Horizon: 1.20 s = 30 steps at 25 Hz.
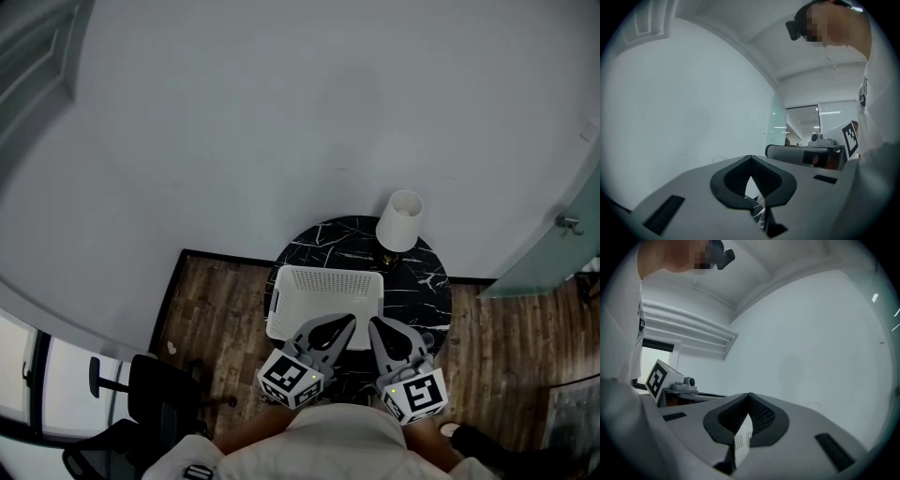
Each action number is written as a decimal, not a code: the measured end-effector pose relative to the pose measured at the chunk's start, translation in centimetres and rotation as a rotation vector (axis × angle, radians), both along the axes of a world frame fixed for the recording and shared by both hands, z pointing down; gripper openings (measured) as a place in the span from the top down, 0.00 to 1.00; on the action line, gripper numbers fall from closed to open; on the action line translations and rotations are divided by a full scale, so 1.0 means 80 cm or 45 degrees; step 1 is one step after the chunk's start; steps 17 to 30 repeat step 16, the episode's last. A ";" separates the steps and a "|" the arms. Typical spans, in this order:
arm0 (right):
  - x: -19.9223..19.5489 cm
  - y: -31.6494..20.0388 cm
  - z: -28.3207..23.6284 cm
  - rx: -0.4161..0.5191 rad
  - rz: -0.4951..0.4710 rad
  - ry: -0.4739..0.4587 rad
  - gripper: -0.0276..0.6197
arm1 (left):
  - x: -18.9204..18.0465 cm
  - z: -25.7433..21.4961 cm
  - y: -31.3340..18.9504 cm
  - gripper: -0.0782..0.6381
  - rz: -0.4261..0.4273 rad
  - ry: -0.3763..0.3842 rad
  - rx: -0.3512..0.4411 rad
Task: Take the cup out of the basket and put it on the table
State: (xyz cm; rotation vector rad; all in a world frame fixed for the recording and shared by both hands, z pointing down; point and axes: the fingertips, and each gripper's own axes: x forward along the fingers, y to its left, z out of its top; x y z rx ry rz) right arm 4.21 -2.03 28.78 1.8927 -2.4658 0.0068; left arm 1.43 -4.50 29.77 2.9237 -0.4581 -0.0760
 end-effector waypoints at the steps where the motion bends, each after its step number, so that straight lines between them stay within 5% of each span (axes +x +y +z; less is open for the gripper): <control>1: 0.001 0.000 0.001 -0.002 0.003 0.001 0.95 | 0.001 0.000 0.000 0.88 0.001 -0.001 0.000; 30: 0.014 -0.007 0.000 0.000 0.017 0.001 0.95 | 0.008 -0.001 -0.009 0.88 0.002 -0.001 -0.006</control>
